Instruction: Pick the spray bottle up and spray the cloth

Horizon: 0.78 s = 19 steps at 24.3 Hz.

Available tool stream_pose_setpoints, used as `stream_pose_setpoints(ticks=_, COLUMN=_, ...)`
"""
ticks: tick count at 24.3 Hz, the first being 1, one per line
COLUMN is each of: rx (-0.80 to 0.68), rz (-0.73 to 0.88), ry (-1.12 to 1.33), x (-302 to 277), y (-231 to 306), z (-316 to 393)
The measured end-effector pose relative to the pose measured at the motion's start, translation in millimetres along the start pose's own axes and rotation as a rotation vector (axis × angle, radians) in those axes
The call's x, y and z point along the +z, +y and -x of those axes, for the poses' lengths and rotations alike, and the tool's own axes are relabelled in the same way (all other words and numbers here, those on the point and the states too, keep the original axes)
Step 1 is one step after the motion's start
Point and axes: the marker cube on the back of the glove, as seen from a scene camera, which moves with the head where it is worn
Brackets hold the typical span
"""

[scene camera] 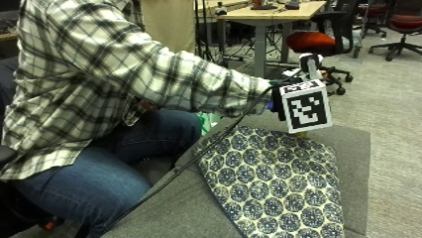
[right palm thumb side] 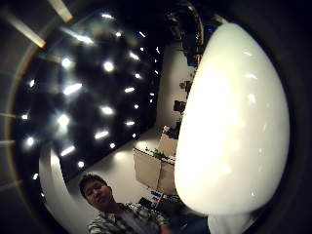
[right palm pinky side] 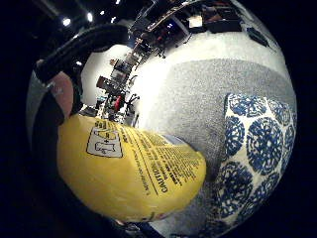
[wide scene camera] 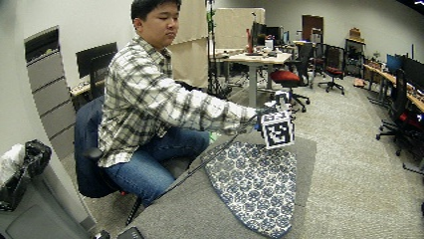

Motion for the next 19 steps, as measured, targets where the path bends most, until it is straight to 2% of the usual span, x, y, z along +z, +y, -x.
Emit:
stream_pose_setpoints(ticks=9, rx=0.018, rz=0.016, ry=0.055, x=-20, y=-17, z=0)
stream_pose_setpoints(ticks=13, rx=0.053, rz=0.122, ry=0.047, x=-16, y=13, z=-1)
stream_pose_setpoints(ticks=19, rx=0.048, rz=0.172, ry=0.08, x=-20, y=20, z=6)
